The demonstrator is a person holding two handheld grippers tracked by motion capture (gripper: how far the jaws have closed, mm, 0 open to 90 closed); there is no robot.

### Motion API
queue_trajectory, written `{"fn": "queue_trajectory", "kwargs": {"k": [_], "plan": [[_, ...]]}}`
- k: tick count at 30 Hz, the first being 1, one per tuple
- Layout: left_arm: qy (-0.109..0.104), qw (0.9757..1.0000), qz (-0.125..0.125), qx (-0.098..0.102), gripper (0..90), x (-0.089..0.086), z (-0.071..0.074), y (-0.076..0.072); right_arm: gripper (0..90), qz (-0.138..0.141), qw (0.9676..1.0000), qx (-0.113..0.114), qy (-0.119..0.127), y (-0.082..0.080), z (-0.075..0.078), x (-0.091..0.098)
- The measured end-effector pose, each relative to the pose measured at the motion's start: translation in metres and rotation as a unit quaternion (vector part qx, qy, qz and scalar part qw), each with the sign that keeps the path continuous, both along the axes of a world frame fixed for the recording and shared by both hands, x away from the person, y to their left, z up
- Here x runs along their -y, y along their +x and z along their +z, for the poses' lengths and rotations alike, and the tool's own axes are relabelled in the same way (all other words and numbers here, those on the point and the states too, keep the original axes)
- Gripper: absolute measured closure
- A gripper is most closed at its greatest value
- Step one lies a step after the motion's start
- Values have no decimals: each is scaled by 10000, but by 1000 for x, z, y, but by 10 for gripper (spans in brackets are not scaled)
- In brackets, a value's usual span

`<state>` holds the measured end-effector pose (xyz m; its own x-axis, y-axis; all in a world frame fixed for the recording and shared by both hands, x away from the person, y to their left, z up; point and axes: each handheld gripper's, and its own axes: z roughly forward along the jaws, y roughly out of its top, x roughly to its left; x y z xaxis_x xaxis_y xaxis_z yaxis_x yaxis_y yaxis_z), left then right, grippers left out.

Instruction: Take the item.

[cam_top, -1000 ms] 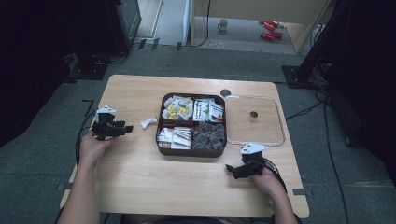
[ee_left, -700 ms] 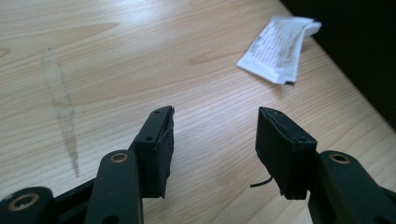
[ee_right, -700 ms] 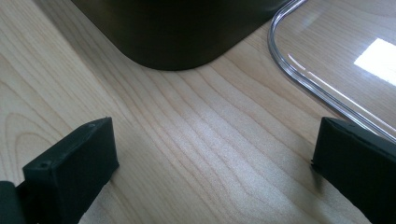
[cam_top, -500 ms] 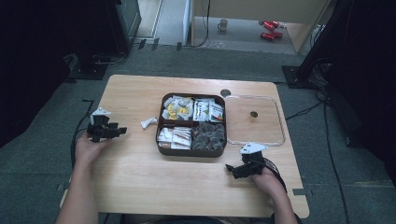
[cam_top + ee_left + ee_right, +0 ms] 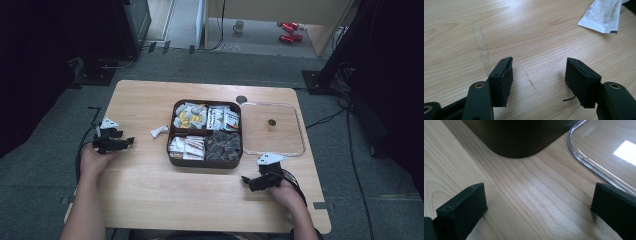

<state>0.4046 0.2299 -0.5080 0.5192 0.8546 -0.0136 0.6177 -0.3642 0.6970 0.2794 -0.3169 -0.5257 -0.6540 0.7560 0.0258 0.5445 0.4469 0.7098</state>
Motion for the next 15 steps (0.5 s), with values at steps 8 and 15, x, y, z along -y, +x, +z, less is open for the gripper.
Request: {"fn": "queue_trajectory", "kwargs": {"k": [8,15], "plan": [[-50,9998,68,169,326,-1,-4,-2,0,0,10000,0,0,0,0,0],[-123,9992,227,310,264,1,-8,-5,0,0,10000,1,1,0,0,0]]}}
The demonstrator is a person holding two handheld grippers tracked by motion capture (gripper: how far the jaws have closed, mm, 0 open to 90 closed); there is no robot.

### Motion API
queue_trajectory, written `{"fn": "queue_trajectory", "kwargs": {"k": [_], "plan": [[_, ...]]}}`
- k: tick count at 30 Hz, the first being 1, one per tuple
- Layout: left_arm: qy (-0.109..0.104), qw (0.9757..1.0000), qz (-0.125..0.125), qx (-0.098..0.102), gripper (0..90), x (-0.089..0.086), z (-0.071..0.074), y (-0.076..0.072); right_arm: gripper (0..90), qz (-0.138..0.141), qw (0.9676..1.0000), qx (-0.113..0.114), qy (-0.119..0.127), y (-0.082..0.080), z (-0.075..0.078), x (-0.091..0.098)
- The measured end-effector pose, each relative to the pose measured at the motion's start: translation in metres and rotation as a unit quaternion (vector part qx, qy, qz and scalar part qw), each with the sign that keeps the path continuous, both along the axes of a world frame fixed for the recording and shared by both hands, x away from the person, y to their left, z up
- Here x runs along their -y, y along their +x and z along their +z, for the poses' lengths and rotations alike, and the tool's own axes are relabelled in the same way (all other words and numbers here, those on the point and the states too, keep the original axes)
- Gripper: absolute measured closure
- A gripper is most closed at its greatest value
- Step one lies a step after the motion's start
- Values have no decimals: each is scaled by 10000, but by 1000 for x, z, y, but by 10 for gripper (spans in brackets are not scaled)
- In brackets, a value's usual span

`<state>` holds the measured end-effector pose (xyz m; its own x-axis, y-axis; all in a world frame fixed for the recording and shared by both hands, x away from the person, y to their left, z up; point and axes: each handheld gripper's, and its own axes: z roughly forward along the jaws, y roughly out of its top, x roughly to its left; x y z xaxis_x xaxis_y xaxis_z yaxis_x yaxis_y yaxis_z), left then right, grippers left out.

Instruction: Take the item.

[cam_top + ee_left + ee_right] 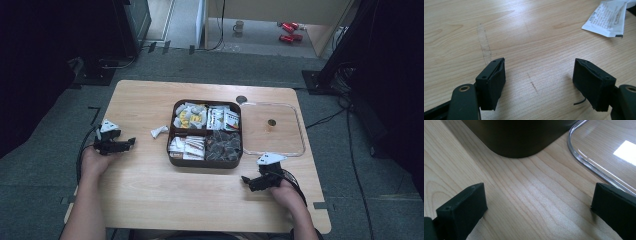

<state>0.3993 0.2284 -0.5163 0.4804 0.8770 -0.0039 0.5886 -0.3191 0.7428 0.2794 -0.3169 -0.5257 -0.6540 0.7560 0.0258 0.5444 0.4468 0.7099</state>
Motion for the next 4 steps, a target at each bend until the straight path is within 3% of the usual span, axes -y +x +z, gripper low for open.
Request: {"fn": "queue_trajectory", "kwargs": {"k": [2,4], "plan": [[3,10000,11,-2,264,0,0,0,0,1,10000,0,0,0,0,0],[31,9999,108,-31,205,0,0,0,0,0,10000,0,0,0,0,0]]}}
